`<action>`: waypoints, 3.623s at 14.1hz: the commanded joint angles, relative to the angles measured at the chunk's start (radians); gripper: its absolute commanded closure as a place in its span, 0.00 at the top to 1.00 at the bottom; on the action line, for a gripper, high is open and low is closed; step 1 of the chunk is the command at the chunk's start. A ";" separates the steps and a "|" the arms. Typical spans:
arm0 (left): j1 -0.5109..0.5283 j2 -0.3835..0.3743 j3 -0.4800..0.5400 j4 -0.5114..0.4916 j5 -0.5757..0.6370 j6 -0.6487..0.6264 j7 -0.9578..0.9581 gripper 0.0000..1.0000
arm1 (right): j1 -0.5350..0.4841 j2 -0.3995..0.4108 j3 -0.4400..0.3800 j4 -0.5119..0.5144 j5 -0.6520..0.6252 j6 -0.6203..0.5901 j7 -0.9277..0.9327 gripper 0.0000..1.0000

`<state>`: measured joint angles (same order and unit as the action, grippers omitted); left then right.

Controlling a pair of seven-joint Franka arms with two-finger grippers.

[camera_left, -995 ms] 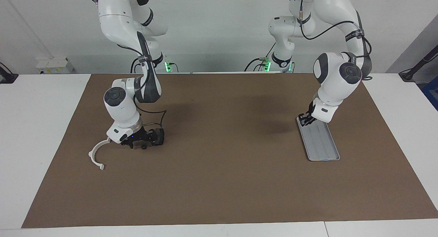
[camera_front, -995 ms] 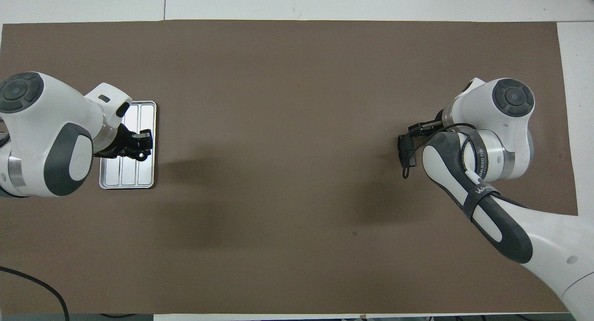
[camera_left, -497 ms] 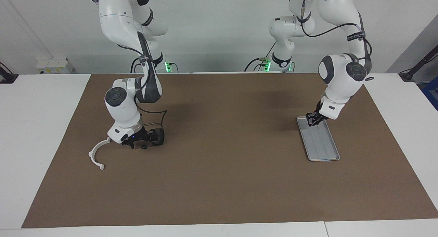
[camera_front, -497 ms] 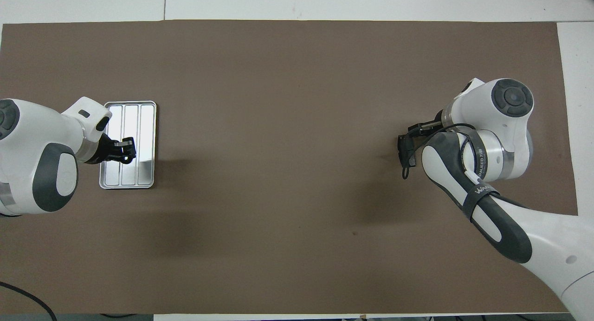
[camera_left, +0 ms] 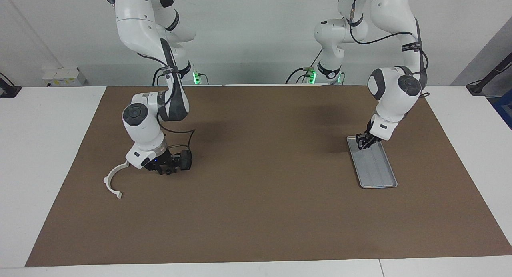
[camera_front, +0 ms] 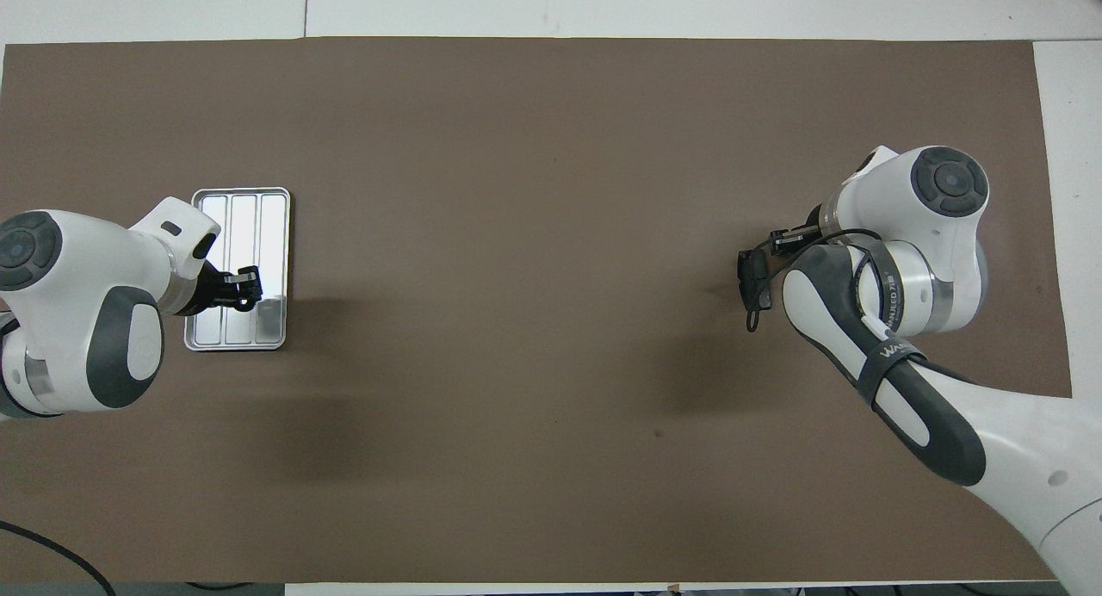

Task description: Pick bearing gear from pile to tray

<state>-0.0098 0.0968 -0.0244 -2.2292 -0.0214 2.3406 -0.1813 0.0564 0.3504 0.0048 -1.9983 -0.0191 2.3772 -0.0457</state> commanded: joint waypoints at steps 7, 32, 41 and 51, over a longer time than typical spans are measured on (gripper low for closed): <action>0.004 0.003 -0.002 -0.067 -0.015 0.121 0.019 0.00 | 0.012 -0.033 0.021 0.172 0.008 -0.189 0.103 0.00; 0.028 -0.002 0.004 -0.063 -0.008 0.099 0.040 0.53 | 0.496 0.191 0.038 0.293 -0.004 -0.018 0.836 0.00; -0.103 0.006 -0.002 0.091 -0.008 -0.018 -0.261 0.59 | 0.482 0.164 0.029 0.338 0.007 -0.091 0.836 1.00; -0.545 0.295 0.003 0.503 0.046 -0.152 -0.921 0.92 | 0.133 -0.031 0.027 0.354 0.005 -0.238 0.169 1.00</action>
<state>-0.4801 0.2369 -0.0407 -1.9102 -0.0065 2.2440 -0.9845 0.2690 0.3754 0.0150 -1.6349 -0.0188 2.1987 0.2816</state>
